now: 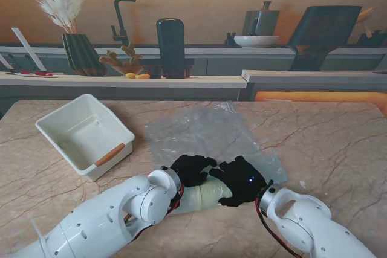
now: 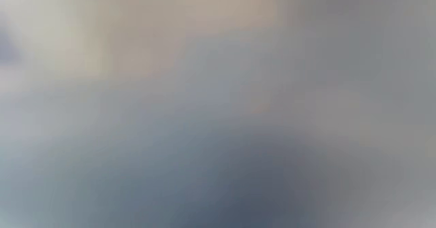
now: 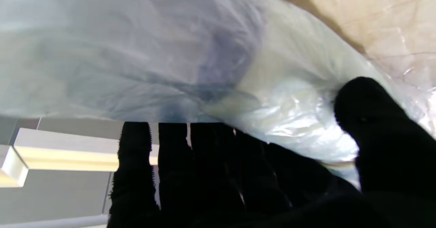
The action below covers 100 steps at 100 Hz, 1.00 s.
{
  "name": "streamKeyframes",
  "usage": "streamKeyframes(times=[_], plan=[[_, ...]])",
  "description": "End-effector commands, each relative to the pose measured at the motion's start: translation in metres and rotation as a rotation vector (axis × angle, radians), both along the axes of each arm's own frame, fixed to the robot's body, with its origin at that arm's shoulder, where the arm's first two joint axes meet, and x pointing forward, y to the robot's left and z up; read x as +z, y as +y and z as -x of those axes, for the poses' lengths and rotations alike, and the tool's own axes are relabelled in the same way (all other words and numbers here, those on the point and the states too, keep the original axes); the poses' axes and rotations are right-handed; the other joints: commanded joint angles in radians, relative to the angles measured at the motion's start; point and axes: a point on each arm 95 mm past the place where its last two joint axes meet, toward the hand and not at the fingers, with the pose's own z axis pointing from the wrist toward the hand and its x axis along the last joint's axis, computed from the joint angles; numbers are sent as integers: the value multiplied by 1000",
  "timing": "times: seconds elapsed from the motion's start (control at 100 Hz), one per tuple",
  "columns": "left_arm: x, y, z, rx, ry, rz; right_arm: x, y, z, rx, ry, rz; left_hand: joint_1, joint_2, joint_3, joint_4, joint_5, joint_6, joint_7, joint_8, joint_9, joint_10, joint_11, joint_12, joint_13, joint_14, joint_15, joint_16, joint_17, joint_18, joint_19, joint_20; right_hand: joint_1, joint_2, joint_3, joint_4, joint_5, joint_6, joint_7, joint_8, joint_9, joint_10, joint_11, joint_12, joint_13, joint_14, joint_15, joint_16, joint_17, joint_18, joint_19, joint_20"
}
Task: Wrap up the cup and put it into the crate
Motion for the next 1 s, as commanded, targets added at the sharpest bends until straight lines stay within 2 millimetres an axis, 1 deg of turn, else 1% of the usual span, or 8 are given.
streamKeyframes(times=[0.0,0.25,0.41,0.47,0.55,0.79,0.88,0.99], plan=[[-19,0,12,-1,36,-5,-1,5,-2,3,11,1,-43,-100,-83,12,-26,6,-40,-14,-28,14,-19,-5,-25,21,-3,14,-15,15,-12,13,6,-24,-20,-3,32,20,-8,22,21,24,5,3,22,12,31,25,-2,36,-18,21],[-10,2,15,42,-62,75,-13,13,-7,-21,87,61,-85,-73,-228,5,-25,14,-65,-10,-32,24,-27,10,-36,37,-4,30,-32,31,-9,23,188,-33,-44,24,182,-33,87,107,172,1,115,74,137,-1,227,131,53,31,72,62],[1,3,16,68,-133,121,-18,15,-11,-32,127,81,-98,-63,-265,2,-24,17,-74,-11,-40,28,-32,13,-52,41,-10,29,-49,36,-18,21,248,-47,39,20,273,-85,191,138,269,-15,183,116,206,-8,353,187,76,15,199,78],[6,5,16,72,-164,140,-19,15,-13,-36,148,85,-95,-61,-275,3,-13,14,-72,-9,-37,28,-30,16,-53,42,-8,31,-50,42,-16,22,320,-71,63,-27,268,-122,356,6,316,-22,204,128,243,-10,394,200,89,6,269,55],[13,8,18,74,-208,160,-19,16,-15,-45,186,78,-95,-58,-285,3,0,11,-68,-5,-28,30,-28,18,-50,44,-6,33,-51,50,-12,24,395,-77,109,-49,262,-156,505,-84,364,-26,224,134,282,-10,430,212,110,-10,339,63],[32,25,31,25,-312,189,-15,14,-25,-80,335,52,-90,-67,-301,3,56,0,-40,17,4,23,-26,24,-39,39,-6,35,-37,66,1,31,481,-61,232,-75,327,-192,553,-96,420,-25,221,149,300,-7,476,232,126,-42,442,89],[36,31,37,-11,-351,183,-13,13,-31,-92,391,56,-104,-100,-266,-1,147,6,20,69,86,13,1,50,21,36,51,78,9,75,128,95,487,-58,243,-81,333,-201,568,-82,421,-26,225,160,295,-6,487,238,124,-46,450,92],[37,40,44,-64,-385,152,-11,12,-39,-115,455,65,-129,-137,-207,-11,210,-36,106,135,152,-10,22,78,47,27,73,114,14,76,164,139,491,-54,244,-84,329,-203,571,-74,411,-25,225,166,283,-6,491,242,116,-49,453,93]])
